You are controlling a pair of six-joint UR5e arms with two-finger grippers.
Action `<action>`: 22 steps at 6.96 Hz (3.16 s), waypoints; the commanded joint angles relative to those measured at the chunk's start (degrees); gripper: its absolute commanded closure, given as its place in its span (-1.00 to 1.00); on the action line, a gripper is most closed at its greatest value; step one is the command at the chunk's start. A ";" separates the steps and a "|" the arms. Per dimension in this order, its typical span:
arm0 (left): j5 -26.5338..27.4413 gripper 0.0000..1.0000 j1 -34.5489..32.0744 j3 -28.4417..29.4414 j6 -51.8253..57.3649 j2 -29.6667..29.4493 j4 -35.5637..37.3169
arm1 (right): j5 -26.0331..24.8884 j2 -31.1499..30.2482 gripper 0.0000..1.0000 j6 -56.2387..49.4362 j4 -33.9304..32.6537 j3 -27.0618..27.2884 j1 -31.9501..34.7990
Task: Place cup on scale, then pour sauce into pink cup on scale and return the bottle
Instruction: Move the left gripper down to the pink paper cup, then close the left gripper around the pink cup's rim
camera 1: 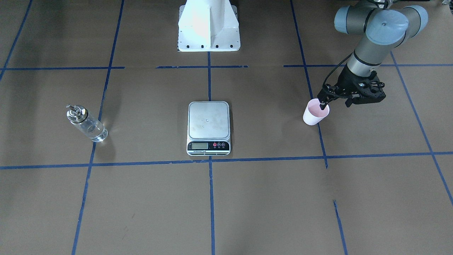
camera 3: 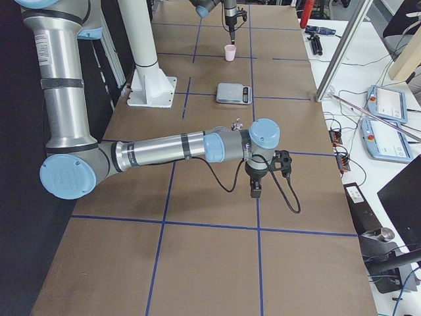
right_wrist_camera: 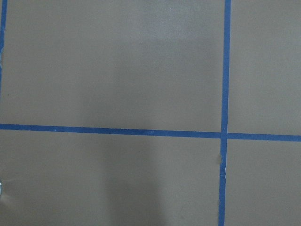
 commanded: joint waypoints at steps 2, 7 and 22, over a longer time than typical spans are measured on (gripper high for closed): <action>0.02 -1.00 0.88 1.55 0.29 -0.51 0.06 | 0.00 0.15 -1.00 -0.05 -0.09 -0.10 -0.16; -0.33 -1.00 2.03 2.52 0.20 -0.77 -0.02 | 0.00 0.24 -1.00 -0.14 -0.09 -0.01 -0.16; -0.68 1.00 3.08 -3.95 0.29 -2.35 7.22 | 0.09 0.95 -1.00 -0.14 -0.35 -0.10 -0.07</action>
